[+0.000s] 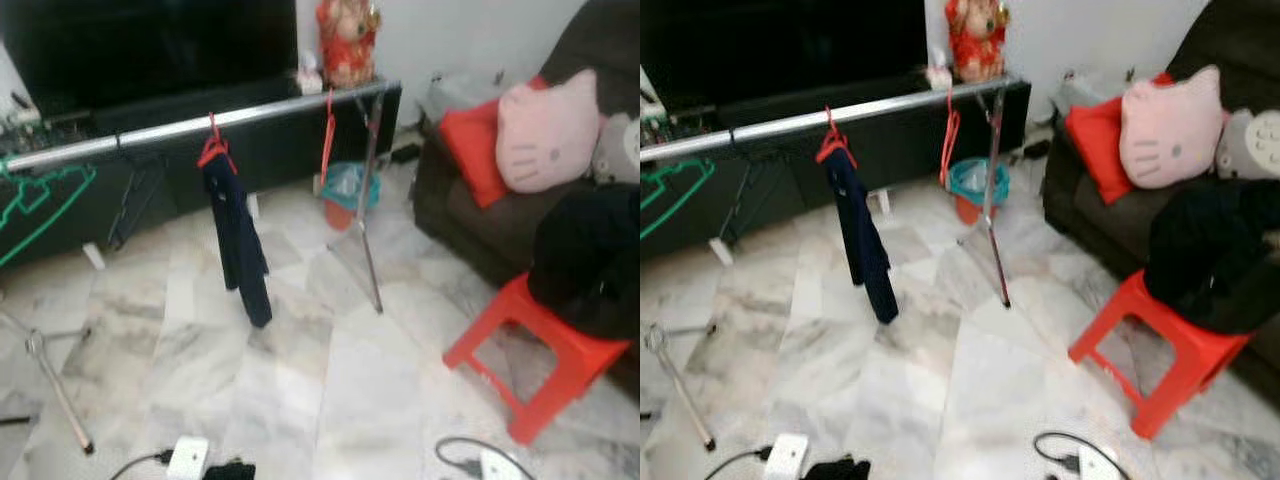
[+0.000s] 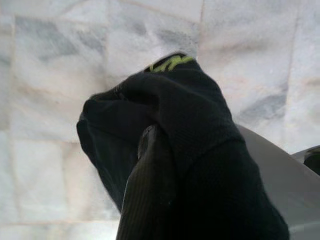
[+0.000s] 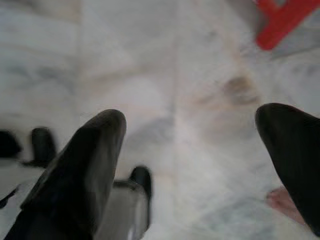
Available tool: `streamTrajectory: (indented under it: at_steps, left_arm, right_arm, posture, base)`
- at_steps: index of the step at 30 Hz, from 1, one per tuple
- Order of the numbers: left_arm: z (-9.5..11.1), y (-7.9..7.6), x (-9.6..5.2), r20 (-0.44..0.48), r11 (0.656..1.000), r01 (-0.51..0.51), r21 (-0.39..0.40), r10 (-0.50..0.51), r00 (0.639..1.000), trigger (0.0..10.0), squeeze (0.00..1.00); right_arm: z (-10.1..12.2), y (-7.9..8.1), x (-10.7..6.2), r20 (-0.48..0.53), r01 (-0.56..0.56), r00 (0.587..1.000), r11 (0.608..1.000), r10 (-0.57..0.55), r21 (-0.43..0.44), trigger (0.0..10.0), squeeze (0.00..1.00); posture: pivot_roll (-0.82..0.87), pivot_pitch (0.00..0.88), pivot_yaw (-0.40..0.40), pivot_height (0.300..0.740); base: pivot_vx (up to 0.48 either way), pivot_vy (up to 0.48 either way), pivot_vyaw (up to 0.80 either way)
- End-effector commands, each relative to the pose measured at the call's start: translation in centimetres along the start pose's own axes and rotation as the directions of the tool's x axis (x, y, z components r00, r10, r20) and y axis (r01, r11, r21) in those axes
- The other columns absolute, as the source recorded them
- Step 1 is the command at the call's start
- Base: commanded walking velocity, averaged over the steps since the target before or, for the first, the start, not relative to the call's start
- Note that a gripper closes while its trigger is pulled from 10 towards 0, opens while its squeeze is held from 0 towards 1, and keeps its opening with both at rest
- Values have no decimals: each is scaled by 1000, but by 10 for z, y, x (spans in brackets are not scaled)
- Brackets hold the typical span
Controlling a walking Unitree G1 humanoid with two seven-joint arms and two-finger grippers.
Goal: Hang hanger
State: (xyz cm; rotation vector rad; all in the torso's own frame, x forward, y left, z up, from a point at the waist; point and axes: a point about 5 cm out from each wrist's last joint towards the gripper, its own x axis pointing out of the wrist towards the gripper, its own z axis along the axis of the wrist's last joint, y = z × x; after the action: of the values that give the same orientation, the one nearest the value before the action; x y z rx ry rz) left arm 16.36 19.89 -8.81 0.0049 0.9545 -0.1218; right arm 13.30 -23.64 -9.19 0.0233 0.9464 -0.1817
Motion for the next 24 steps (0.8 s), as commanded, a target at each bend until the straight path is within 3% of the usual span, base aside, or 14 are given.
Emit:
streamTrajectory:
  at_steps: [1, 5, 10, 14, 24]
  left_arm:
    - [-5, 5, -2, -8, 1000, -24, -20, 24, 1000, 10000, 0]
    - [-6, 4, -2, -5, 998, -34, -60, 34, 999, 10000, 0]
    - [-8, 5, -3, -11, 998, -36, -54, 36, 999, 10000, 0]
    - [13, -10, 6, 26, 999, -11, -33, 12, 1000, 10000, 0]
    - [44, -20, 13, 103, 999, 1, -34, 3, 995, 10000, 0]
  right_arm:
    - [10, 9, 4, 29, -32, 999, 999, 32, -3, 10000, 0]
    - [15, 9, 5, 46, -30, 999, 1000, 30, 2, 10000, 0]
    - [16, 15, 5, 62, -51, 997, 999, 50, 9, 10000, 0]
    - [18, 17, 5, 74, -48, 996, 999, 46, 26, 10000, 0]
    - [28, 17, 6, 117, -42, 992, 998, 37, 41, 10000, 0]
  posture:
    - [-16, 0, -54, 740]
    - [-7, 0, -54, 740]
    - [-3, 0, -45, 740]
    - [-13, 0, -30, 740]
    - [-27, 0, -14, 740]
  base:
    - [0, 0, 513]
    - [0, 0, 513]
    - [0, 0, 514]
    - [0, 0, 547]
    - [0, 0, 751]
